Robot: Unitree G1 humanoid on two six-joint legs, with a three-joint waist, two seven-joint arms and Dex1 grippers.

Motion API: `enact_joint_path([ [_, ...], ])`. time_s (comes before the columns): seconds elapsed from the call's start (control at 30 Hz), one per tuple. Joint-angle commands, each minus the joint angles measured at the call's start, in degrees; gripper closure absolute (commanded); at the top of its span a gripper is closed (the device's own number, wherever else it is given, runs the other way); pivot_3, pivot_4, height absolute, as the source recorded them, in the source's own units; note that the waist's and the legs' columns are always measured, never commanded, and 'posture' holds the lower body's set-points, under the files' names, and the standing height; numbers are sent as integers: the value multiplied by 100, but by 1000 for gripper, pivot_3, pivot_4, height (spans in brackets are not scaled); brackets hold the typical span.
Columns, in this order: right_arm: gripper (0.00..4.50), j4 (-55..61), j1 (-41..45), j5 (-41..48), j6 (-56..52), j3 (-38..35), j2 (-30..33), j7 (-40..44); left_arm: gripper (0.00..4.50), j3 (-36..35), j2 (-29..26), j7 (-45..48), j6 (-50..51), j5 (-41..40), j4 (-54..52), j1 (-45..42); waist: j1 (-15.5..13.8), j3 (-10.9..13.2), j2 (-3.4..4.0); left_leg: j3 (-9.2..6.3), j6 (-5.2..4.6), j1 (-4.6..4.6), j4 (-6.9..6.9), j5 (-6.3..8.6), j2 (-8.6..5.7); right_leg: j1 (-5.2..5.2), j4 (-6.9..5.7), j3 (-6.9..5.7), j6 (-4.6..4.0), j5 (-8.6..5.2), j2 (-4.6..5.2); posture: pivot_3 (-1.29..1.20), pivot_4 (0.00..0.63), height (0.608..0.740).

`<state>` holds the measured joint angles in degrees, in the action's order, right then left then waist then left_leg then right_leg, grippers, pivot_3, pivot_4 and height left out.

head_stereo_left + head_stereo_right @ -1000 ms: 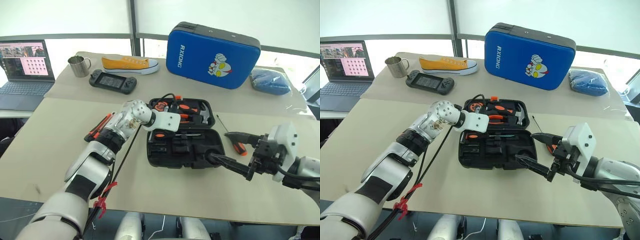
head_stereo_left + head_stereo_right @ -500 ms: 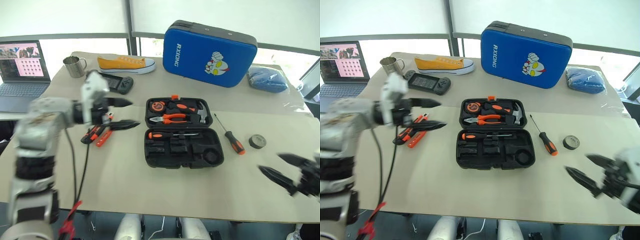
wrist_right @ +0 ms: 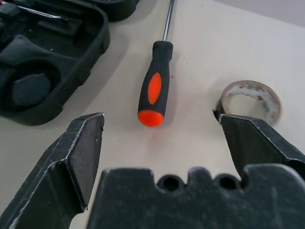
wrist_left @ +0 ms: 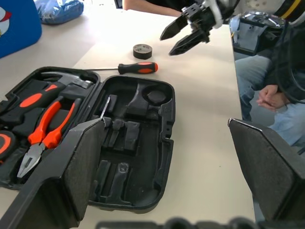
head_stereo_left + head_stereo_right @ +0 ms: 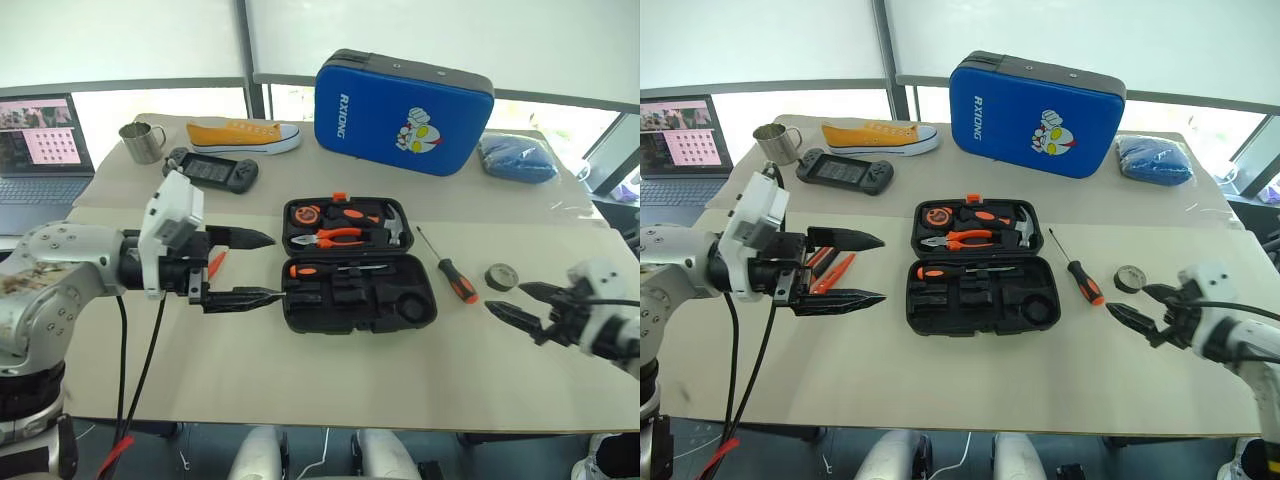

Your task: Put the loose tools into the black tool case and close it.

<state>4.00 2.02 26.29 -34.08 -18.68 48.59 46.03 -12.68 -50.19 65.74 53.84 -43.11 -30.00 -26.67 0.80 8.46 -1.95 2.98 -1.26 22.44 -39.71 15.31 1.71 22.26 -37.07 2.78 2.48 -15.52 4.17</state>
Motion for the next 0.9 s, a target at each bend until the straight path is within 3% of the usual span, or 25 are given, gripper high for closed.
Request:
enact_joint_path([
  [0.03, 0, -461, 484, -315, 292, 346, -128, -83, 40, -7, -125, -115, -161, -131, -163, -45, -7, 0, 1, 0, -1, 5, 1, 1, 0, 4, 1, 0, 0, 0, 3, 0, 150, 740],
  [0.27, 0, -1253, 1149, -683, 588, 924, -524, -54, 40, 99, -241, -240, -322, -89, -89, -51, -13, 2, 3, -1, -3, 16, 1, 3, 0, 10, 4, -6, 2, 0, 9, 0, 150, 740],
  [0.63, 3454, -1902, 1338, -884, 989, 890, -798, -159, 0, 217, -224, -559, -574, -36, -60, -49, 6, 2, 3, -1, -3, 12, 2, 3, 2, 7, 3, -7, 2, 0, 6, 0, 150, 740],
  [0.8, 3454, -1084, 1422, 25, 76, -71, -638, -302, 0, 116, -411, -463, -572, -84, 82, 28, -10, 10, 16, -1, -3, 16, 2, 3, 2, 9, 3, -7, 3, 0, 11, 0, 150, 740],
  [0.9, 3454, -533, 1716, 640, -385, -367, -359, 30, 0, 53, -613, -321, -664, -28, 152, 177, 12, 35, 54, 0, -3, 18, 1, 3, 0, 11, 2, -5, 6, 2, 15, 0, 150, 740],
])
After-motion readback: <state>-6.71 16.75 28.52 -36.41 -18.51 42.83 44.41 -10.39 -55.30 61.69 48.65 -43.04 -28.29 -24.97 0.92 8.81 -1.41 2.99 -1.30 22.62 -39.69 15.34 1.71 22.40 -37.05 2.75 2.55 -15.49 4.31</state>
